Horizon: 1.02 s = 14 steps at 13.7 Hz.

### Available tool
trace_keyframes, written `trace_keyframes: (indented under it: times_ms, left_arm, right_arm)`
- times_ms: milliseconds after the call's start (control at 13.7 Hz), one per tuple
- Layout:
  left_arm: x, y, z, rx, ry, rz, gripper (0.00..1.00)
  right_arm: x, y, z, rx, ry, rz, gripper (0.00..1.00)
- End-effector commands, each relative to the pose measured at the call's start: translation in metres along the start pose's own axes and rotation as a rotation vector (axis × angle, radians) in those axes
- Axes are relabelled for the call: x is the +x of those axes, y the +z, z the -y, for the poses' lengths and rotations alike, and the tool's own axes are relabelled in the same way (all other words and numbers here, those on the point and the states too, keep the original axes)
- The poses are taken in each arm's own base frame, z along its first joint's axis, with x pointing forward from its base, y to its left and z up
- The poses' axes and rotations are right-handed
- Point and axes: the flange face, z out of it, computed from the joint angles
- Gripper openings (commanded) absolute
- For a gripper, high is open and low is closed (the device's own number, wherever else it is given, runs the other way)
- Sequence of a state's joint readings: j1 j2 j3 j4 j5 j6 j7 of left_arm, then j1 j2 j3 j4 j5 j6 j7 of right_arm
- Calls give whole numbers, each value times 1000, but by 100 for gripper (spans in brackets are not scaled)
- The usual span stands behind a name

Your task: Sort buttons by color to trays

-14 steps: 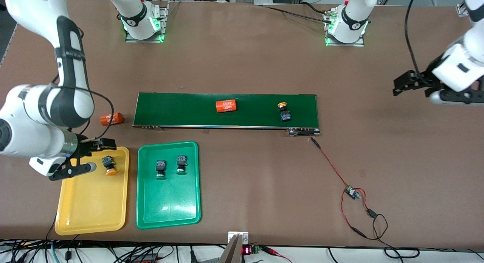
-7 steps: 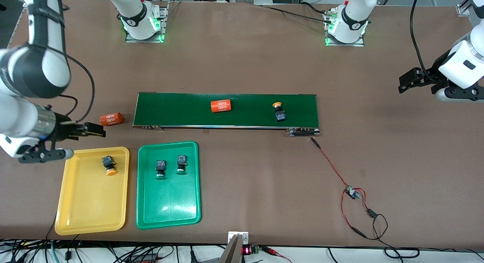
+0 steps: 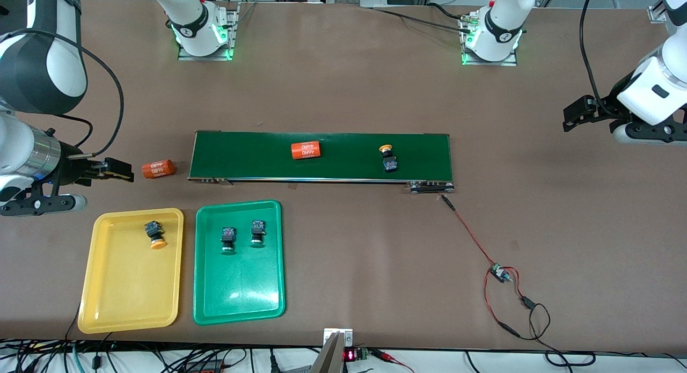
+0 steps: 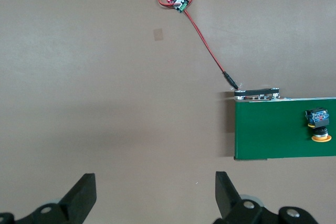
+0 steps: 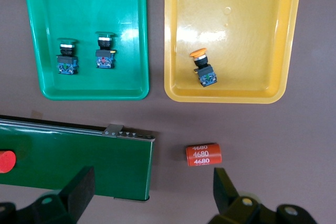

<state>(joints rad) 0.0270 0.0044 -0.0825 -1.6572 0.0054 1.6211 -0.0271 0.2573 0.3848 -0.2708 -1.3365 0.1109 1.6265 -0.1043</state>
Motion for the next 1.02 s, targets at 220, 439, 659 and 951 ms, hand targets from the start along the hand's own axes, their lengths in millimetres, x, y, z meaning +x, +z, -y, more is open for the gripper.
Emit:
trace_keyframes:
  times_ms: [220, 439, 659, 951]
  left_arm:
    - [-2, -12, -13, 43, 37, -16, 100]
    - [-2, -12, -18, 43, 46, -14, 100]
    - [-3, -12, -19, 44, 48, -15, 100]
    - [1, -10, -22, 42, 51, -14, 100]
  right_arm:
    - [-14, -23, 2, -7, 12, -22, 100]
    - [-12, -13, -9, -6, 27, -7, 100]
    - [-10, -9, -14, -6, 38, -1, 100]
    - [-10, -8, -6, 2, 32, 3, 100]
